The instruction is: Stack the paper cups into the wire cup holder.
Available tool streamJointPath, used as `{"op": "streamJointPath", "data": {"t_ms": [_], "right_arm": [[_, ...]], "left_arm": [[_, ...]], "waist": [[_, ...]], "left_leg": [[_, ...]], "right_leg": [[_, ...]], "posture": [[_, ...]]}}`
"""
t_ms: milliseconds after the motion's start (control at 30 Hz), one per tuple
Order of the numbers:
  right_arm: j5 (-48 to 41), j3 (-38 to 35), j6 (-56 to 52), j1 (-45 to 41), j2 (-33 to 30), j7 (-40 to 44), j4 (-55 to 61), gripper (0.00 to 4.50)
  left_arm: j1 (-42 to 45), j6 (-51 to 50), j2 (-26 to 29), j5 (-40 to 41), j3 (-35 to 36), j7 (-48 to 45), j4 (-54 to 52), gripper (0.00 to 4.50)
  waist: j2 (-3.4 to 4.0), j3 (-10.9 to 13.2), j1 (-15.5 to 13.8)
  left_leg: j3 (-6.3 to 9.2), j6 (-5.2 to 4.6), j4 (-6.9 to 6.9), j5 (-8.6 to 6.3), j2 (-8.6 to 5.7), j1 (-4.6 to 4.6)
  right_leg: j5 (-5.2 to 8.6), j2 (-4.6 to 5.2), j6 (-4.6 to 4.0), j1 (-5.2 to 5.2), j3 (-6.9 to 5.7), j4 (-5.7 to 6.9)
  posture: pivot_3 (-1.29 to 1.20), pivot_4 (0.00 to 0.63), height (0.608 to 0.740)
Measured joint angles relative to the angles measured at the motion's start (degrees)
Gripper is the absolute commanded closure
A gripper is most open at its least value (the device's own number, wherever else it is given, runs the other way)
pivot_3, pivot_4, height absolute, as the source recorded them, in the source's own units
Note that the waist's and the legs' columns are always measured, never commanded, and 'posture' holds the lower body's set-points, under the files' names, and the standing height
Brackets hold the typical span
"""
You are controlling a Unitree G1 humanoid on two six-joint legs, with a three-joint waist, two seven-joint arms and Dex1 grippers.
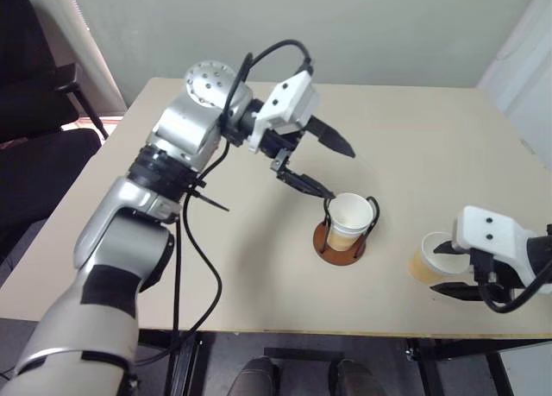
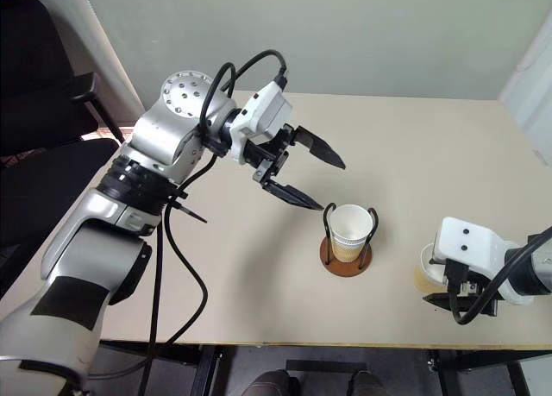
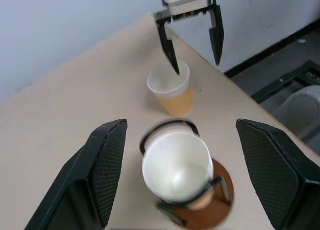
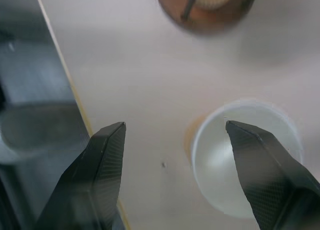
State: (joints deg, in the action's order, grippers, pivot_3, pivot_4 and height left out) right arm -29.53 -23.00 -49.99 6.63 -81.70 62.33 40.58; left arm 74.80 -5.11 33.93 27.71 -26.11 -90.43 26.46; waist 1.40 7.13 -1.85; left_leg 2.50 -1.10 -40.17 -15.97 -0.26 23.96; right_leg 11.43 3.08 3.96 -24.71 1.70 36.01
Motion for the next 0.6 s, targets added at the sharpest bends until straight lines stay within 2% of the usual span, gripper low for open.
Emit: {"op": "streamJointPath", "data": {"t_ms": [100,367,467,600], "right_arm": [[3.89,2.28,3.49,1.57,0.05,0.41,-1.96,1.19],[13.29,17.19,12.44,-2.31,2.29,-2.56,-6.59,1.19],[15.92,20.29,14.59,-5.16,3.20,-2.82,-8.38,1.80],[16.64,21.65,15.50,-6.70,3.91,-2.34,-8.67,3.18]], "left_arm": [[-2.41,-1.59,0.78,-2.49,2.14,0.52,-0.91,0.77],[-5.65,-2.96,1.31,-7.38,5.62,1.13,-3.51,0.77],[-6.79,-3.04,1.73,-8.85,6.04,0.78,-4.23,0.74],[-8.37,-2.92,2.65,-10.39,6.41,0.51,-4.81,0.74]], "waist": [[0.00,0.00,0.02],[-0.01,0.00,0.19],[-0.01,0.01,0.22],[-0.01,0.01,0.24]], "left_leg": [[0.00,-0.04,-0.01,0.03,0.00,-0.02],[0.01,-0.06,0.00,0.03,0.00,-0.06],[0.02,-0.06,0.00,0.04,0.00,-0.07],[0.02,-0.07,0.02,0.04,0.00,-0.07]], "right_leg": [[-0.01,0.00,0.00,0.04,-0.01,0.01],[-0.03,0.00,0.02,0.06,-0.01,0.01],[-0.04,0.00,0.03,0.07,-0.01,-0.01],[-0.04,0.00,0.03,0.07,-0.01,-0.02]], "posture": [[0.00,0.150,0.740],[0.00,0.150,0.740],[0.00,0.150,0.740],[0.00,0.150,0.740]]}}
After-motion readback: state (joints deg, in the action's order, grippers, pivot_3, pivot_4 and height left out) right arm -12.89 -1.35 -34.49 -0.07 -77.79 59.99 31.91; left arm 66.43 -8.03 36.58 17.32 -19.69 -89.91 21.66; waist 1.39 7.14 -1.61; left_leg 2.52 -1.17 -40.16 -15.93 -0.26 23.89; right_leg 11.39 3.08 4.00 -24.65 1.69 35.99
